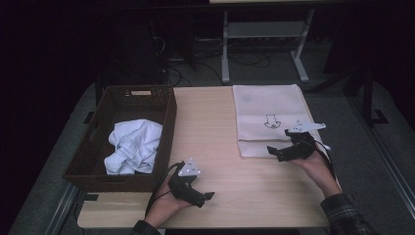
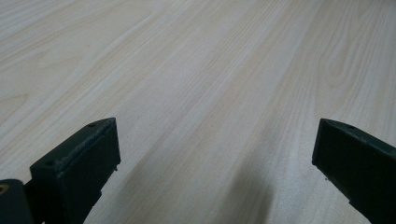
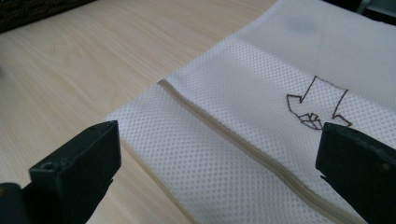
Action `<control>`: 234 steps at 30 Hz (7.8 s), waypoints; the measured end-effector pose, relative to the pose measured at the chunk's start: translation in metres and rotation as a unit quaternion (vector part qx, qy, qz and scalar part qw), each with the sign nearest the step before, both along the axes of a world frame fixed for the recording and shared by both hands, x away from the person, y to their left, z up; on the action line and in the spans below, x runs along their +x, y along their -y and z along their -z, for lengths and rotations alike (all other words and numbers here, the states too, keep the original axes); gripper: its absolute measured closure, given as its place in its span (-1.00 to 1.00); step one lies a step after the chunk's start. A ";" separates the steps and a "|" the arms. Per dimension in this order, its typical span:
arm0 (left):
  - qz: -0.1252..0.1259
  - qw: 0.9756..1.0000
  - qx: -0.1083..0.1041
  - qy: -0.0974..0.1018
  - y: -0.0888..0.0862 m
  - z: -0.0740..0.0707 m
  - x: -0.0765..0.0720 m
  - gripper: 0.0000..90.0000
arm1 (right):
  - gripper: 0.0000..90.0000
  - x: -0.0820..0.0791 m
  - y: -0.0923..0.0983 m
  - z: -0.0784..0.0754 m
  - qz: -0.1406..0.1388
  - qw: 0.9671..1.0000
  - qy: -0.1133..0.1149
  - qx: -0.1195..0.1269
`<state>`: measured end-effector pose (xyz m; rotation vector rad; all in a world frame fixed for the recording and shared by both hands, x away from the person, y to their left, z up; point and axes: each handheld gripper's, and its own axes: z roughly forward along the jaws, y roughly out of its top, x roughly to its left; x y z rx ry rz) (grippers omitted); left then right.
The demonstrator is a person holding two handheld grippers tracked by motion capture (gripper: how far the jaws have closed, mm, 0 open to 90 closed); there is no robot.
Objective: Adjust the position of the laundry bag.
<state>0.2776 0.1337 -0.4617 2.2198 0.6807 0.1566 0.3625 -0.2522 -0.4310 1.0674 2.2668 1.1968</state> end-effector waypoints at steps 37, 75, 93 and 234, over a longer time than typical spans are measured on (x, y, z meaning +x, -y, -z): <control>0.002 1.000 -0.005 0.005 0.003 -0.003 -0.003 -0.99 | -0.80 0.058 0.007 -0.011 0.013 1.000 -0.017 0.018; 0.010 1.000 0.000 0.003 0.004 -0.001 -0.003 -0.99 | 0.48 0.130 0.004 0.014 0.090 0.994 -0.041 -0.049; 0.006 1.000 0.005 0.007 0.000 -0.002 -0.004 -0.99 | 0.99 0.143 0.004 0.043 0.106 0.990 -0.073 -0.054; -0.013 1.000 0.006 0.010 -0.015 -0.008 -0.006 -0.99 | 0.09 0.043 -0.133 0.009 -0.108 0.985 -0.126 -0.047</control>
